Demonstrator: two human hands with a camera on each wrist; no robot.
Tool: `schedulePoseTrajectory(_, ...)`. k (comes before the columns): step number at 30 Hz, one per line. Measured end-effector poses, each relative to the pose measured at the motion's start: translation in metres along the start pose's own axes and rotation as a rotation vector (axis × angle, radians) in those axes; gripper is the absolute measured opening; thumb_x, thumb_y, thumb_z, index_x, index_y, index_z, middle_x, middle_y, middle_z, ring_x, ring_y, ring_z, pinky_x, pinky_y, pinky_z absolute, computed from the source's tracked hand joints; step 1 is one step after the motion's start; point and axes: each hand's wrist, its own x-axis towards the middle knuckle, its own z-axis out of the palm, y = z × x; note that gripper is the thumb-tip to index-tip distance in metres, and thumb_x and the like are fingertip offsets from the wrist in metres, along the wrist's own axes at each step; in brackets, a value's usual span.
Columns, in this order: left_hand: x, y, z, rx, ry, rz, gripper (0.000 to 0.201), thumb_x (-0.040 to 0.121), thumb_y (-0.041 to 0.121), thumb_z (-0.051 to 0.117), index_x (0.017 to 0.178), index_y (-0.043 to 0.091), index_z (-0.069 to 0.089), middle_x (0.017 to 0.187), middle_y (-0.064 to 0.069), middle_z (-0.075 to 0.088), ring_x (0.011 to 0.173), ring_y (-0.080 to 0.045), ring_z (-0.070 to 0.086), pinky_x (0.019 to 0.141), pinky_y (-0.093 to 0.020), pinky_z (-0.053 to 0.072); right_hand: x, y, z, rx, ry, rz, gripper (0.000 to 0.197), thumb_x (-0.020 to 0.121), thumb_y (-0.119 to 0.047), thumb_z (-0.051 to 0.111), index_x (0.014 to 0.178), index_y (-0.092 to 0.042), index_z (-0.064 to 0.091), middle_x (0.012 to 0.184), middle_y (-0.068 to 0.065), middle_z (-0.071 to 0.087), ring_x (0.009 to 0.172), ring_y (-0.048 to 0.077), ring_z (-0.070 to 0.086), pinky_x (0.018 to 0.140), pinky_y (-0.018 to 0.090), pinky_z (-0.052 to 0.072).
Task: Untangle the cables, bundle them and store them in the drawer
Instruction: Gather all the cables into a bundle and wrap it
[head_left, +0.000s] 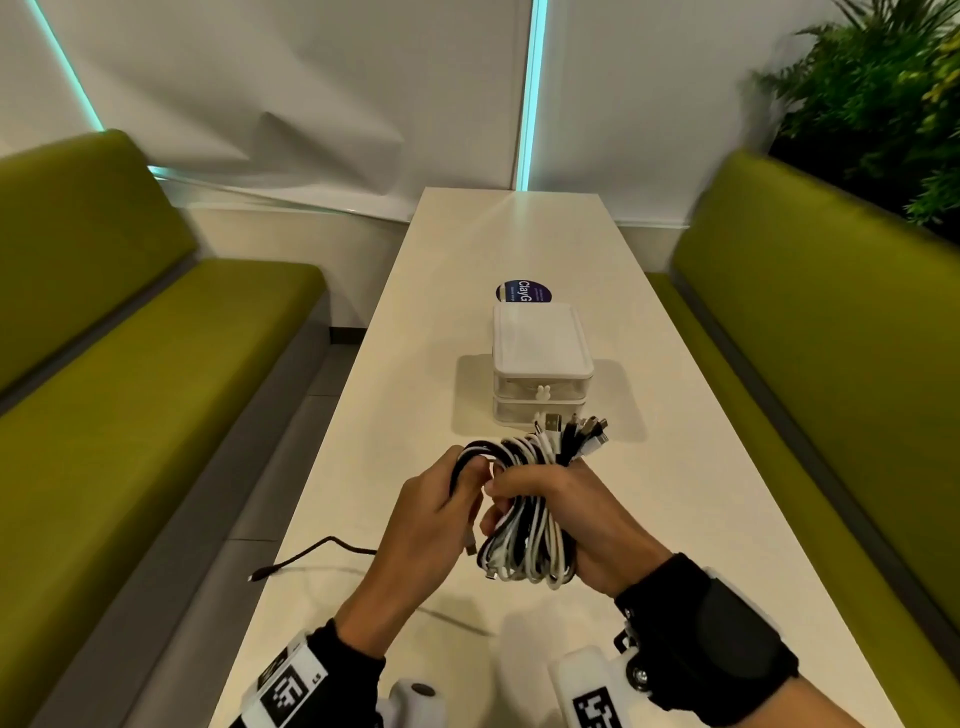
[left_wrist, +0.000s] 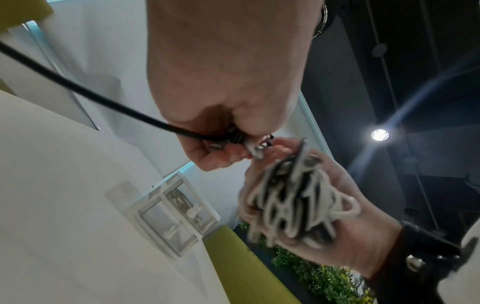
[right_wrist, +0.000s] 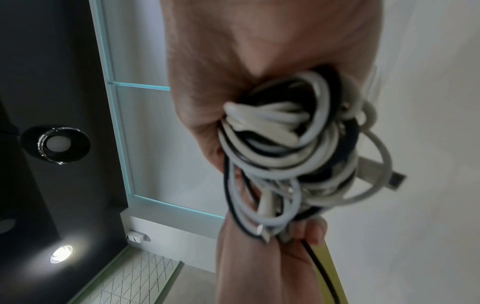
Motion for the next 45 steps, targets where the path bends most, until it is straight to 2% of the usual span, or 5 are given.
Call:
schedulePoseTrajectory(8,0.007,0.014,0.013,-0.295,0.164,-0.099,0.044,0.102,0.043,0.032,0.100,0.019,0.069,0.094,-0.001,0.074,0.094,-0.013,0.070,0.086,-0.035,0.053,0.006,0.003,0.013,0.096,0.042,-0.048,0.017,0.083,-0.005,0.067,0.097,0.004,0.069,0.081,0.016,0.067,0.070,0.030,0.066,0.062,0.037,0.053)
schedulePoseTrajectory(20,0.013,0.022,0.022,-0.407,0.160,-0.129,0.030,0.103,0.033,0.033,0.108,0.034,0.063,0.099,0.019,0.071,0.094,0.004,0.065,0.070,-0.009,0.050,0.005,0.000,0.020,0.149,0.070,-0.127,0.020,0.086,-0.010,0.065,0.105,-0.003,0.065,0.083,0.011,0.068,0.079,0.026,0.068,0.061,0.037,0.055)
schedulePoseTrajectory(25,0.025,0.013,0.010,-0.027,0.083,-0.045,0.032,0.088,0.064,0.022,0.111,0.084,0.029,0.154,0.029,0.001,0.147,-0.003,0.000,0.121,-0.046,0.009,0.005,0.001,0.020,0.183,0.055,-0.150,0.014,0.087,-0.006,0.064,0.101,-0.006,0.068,0.084,0.011,0.071,0.079,0.024,0.070,0.060,0.033,0.054)
schedulePoseTrajectory(35,0.043,0.005,-0.024,0.652,-0.316,0.053,0.037,0.095,0.057,0.005,0.123,0.080,0.000,0.147,0.028,-0.037,0.134,0.003,-0.038,0.114,-0.042,-0.022,0.006,0.002,0.008,0.092,0.004,-0.110,0.010,0.082,-0.005,0.065,0.090,0.001,0.069,0.084,0.022,0.068,0.076,0.036,0.066,0.069,0.044,0.056)
schedulePoseTrajectory(45,0.014,-0.027,-0.037,0.146,-0.408,-0.238,0.056,0.083,0.076,0.038,0.129,0.049,0.054,0.133,0.025,0.054,0.120,0.011,0.046,0.107,-0.021,0.032,0.008,-0.002,-0.002,0.116,0.073,-0.185,0.013,0.068,-0.007,0.066,0.081,-0.007,0.065,0.065,0.010,0.055,0.063,0.026,0.059,0.059,0.036,0.052)
